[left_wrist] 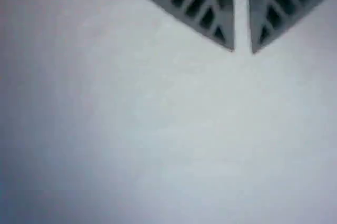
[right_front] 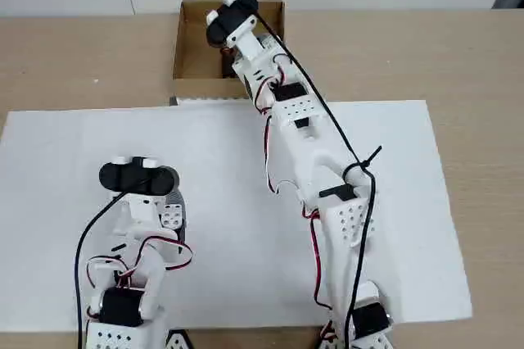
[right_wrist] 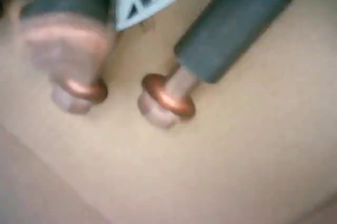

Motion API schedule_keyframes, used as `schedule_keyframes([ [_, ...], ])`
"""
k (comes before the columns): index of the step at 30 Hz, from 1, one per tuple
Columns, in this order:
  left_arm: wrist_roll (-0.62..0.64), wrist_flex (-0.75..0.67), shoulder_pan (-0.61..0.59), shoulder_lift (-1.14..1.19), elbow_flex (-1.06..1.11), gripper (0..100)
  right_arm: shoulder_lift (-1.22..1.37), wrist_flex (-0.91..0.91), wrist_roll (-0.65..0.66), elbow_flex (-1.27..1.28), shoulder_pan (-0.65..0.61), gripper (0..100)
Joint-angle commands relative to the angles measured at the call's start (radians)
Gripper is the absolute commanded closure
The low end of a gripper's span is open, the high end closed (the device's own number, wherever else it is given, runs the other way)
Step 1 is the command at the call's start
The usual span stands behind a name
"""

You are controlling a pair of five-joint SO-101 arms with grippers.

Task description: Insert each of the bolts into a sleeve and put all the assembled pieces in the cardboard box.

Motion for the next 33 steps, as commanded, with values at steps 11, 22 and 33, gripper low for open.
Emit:
schedule_keyframes([
  [11, -0.006, 0.000, -0.003, -0.009, -0.004, 99, -0.068, -0.024, 0.008, -0.077, -0.018, 94.6],
  [22, -0.006, 0.000, -0.003, -0.009, -0.004, 99, -0.269, 0.252, 0.006, -0.077, -0.008, 99.6],
  [33, -0.006, 0.000, -0.003, -0.009, -0.004, 99, -0.556, 0.633, -0.038, -0.077, 0.024, 99.6],
])
